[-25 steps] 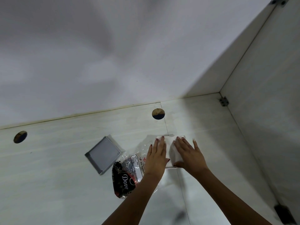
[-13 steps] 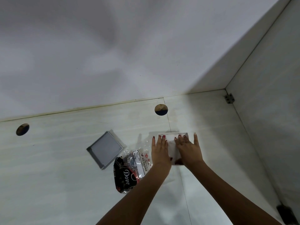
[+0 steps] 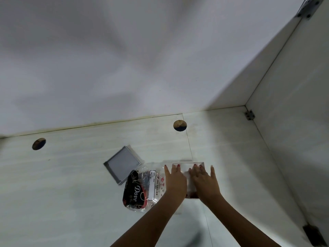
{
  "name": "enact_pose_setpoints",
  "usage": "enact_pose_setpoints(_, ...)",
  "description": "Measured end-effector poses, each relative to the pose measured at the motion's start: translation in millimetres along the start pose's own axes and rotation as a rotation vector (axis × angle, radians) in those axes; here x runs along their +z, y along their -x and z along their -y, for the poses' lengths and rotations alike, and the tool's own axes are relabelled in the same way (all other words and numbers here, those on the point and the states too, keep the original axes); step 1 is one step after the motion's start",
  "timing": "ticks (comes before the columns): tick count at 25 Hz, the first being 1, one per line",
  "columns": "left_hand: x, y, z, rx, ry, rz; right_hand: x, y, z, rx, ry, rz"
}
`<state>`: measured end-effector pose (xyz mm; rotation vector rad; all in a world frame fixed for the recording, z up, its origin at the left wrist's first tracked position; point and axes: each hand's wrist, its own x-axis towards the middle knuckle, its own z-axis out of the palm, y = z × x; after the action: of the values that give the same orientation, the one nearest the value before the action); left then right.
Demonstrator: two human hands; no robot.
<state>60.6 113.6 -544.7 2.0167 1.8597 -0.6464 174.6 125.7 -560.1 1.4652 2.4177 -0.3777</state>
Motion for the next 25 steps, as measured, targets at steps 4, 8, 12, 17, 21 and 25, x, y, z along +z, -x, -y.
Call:
enact_pose_setpoints(4, 8.6, 22.9, 14.1, 0.007, 0.004, -0.154, -11.5, 13.2, -0.9, -0.006, -0.101, -0.107)
enact_pose_setpoints(8, 25.5, 25.8, 33.5, 0.019, -0.076, -0.320, 0.0, 15.8, -9.8, 0.047, 0.018, -0.045)
enact_pose_setpoints(12, 24.3, 24.6, 35.3, -0.001, -0.010, -0.256, -9.3, 9.7, -7.4, -0.019, 0.141, -0.007)
enact_pose_setpoints(17, 11.7, 10.0, 21.1, 0.046, -0.150, -0.105, -1.4, 6.4, 2.0, 0.042, 0.152, 0.073)
enact_pose_setpoints(21, 7.4, -1.6, 6.4, 0.012, -0.216, 0.001, 3.2, 1.5, 6.9, 0.087, 0.111, -0.041)
enact_pose_setpoints(25, 11.1, -4.2, 5.5, 0.005, -0.235, 0.040, 15.3, 3.2, 12.9, 0.047, 0.060, 0.054)
